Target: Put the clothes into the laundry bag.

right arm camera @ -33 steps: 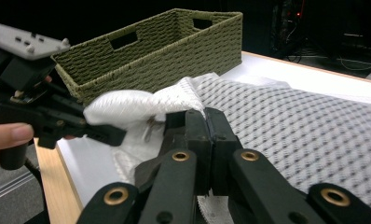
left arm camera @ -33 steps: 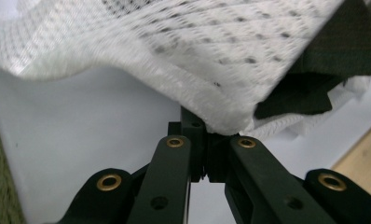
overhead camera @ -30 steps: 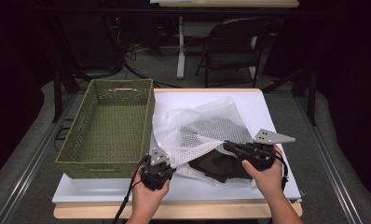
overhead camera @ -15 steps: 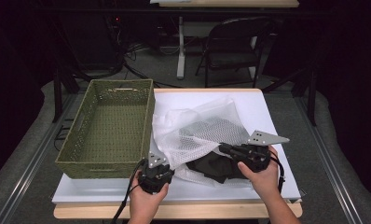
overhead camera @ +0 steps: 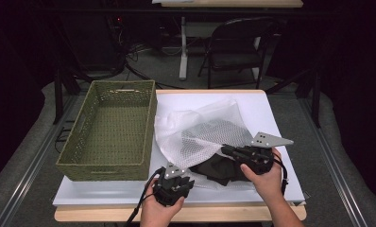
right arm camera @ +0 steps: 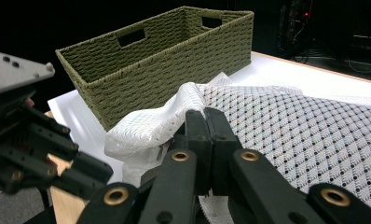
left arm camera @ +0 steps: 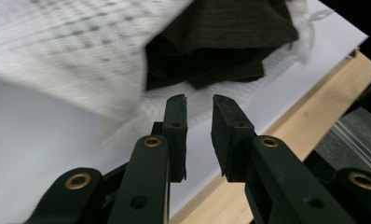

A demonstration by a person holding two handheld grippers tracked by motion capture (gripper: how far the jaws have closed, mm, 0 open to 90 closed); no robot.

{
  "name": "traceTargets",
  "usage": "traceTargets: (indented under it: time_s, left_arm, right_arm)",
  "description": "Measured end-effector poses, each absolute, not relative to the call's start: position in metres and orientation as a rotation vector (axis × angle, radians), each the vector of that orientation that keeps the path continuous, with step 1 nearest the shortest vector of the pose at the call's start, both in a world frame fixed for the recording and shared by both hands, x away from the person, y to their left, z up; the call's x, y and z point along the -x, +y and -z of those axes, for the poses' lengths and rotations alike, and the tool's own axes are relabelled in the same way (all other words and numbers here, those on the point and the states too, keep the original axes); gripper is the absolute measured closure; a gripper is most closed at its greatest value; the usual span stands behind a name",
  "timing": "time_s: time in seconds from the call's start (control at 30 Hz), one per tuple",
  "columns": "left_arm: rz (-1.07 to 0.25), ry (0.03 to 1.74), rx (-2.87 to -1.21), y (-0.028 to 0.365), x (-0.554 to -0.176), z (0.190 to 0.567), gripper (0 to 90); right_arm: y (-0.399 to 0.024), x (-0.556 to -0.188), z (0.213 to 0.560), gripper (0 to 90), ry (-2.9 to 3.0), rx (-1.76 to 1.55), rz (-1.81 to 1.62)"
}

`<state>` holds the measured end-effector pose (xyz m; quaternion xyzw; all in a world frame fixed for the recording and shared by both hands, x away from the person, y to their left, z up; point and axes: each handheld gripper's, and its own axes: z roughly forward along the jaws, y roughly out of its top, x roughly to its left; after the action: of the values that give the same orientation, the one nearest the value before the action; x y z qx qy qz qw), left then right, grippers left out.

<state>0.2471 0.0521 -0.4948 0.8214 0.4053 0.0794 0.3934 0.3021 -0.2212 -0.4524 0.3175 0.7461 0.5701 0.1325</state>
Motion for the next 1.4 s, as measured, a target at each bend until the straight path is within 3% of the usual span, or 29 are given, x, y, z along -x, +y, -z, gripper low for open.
traceTargets:
  time_s: [0.43,0.9,1.17,1.3,1.4]
  left_arm:
    - [-0.448,1.182,-2.083,0.051,-0.279,0.513,69.2]
    - [-0.488,1.263,-2.038,0.049,-0.302,0.531,66.0]
    - [-0.501,1.297,-2.022,0.047,-0.313,0.540,70.8]
    - [-0.510,1.292,-2.022,0.051,-0.313,0.539,84.5]
    - [-0.496,1.277,-2.017,0.054,-0.311,0.536,85.6]
  right_arm:
    - [-0.217,-0.301,0.453,89.6,2.175,-0.903,-1.656]
    - [-0.209,-0.301,0.459,89.5,2.217,-0.897,-1.640]
    - [-0.208,-0.303,0.462,89.6,2.227,-0.904,-1.633]
    - [-0.209,-0.302,0.462,89.5,2.224,-0.909,-1.636]
    - [-0.209,-0.302,0.462,89.5,2.219,-0.908,-1.638]
